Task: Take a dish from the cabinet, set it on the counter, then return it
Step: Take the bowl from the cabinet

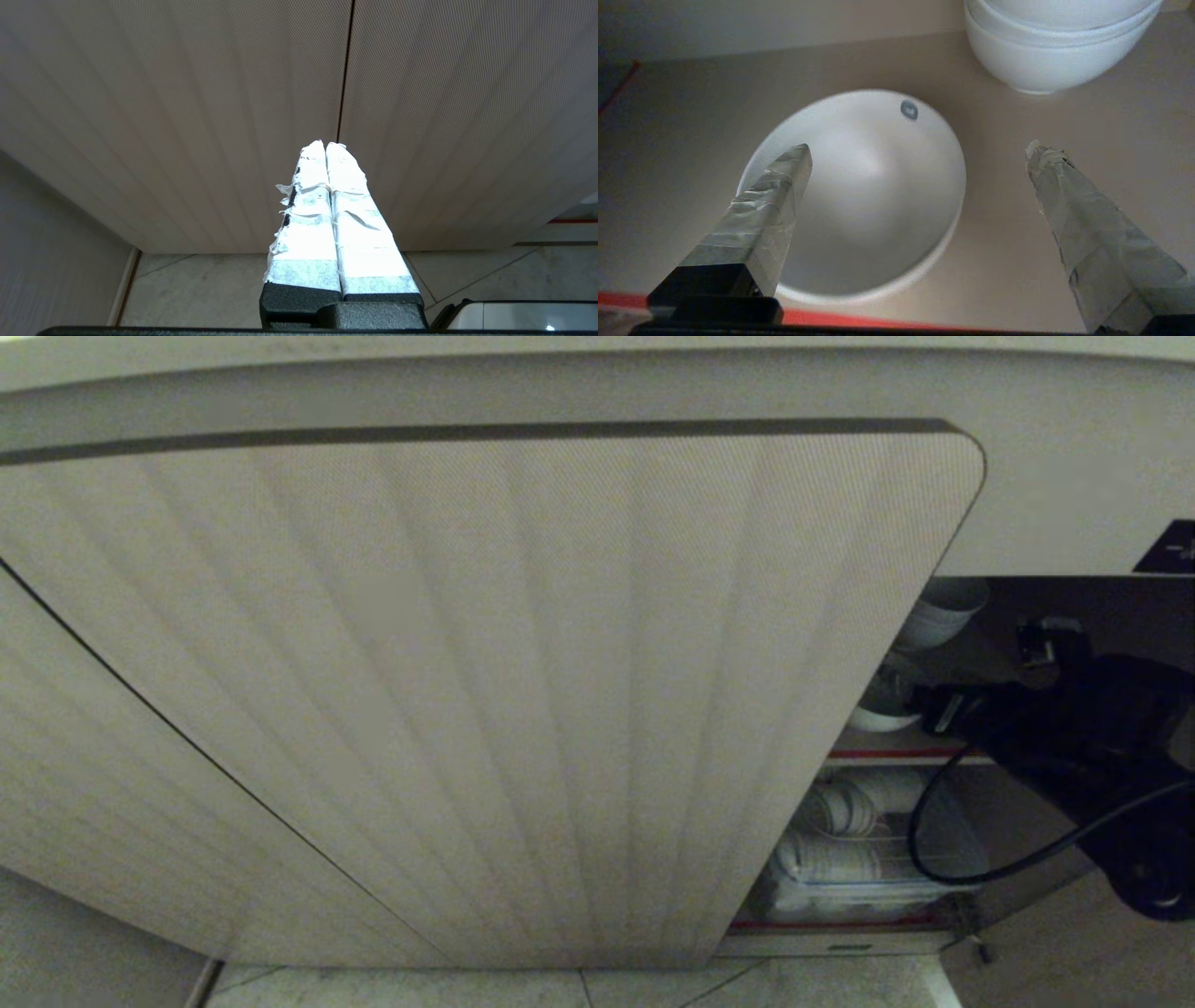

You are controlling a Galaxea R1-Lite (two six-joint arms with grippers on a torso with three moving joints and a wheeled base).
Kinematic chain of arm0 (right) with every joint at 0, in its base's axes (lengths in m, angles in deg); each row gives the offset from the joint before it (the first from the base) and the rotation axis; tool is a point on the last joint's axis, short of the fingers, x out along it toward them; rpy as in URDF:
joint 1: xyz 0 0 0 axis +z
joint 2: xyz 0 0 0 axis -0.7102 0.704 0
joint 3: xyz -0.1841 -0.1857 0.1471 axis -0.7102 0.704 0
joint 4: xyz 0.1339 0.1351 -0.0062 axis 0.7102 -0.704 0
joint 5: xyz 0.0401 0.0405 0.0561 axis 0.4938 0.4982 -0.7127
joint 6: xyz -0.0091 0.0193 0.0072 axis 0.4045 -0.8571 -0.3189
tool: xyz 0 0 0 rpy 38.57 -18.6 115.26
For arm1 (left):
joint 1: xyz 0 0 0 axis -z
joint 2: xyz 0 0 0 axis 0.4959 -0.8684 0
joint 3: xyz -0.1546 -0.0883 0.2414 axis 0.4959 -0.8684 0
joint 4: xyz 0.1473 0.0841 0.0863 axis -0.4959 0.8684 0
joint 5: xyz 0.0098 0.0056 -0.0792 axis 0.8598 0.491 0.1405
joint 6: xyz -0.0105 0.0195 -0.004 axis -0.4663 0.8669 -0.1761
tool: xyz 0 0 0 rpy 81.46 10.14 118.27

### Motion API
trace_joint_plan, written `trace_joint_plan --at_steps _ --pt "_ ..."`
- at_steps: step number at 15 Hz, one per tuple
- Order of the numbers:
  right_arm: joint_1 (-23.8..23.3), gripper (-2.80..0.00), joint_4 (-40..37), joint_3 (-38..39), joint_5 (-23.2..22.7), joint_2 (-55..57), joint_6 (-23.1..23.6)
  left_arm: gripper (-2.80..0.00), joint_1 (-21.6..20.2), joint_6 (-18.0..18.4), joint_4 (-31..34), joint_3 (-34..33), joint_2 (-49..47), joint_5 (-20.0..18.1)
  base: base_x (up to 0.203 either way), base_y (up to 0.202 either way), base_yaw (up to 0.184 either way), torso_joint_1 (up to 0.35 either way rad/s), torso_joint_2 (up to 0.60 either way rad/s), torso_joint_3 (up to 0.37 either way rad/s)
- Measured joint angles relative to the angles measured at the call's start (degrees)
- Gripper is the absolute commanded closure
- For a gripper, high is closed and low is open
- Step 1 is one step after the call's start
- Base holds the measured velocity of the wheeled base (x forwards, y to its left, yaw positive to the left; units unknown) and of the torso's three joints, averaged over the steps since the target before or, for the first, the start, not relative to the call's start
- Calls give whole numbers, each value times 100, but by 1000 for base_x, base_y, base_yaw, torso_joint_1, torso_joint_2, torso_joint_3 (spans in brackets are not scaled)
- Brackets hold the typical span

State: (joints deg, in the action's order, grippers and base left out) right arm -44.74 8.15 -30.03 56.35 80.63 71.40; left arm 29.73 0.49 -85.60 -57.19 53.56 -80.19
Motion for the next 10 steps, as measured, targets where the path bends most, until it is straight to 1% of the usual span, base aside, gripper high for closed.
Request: trace_joint_plan --at_steps 6,10 --pt "0 -280 -103 -290 -3 170 -259 0 0 0 0 0 0 -1 0 0 0 0 0 0" --pt "-7 -280 -405 -629 -9 232 -296 0 0 2 0 0 0 0 0 0 0 0 0 0"
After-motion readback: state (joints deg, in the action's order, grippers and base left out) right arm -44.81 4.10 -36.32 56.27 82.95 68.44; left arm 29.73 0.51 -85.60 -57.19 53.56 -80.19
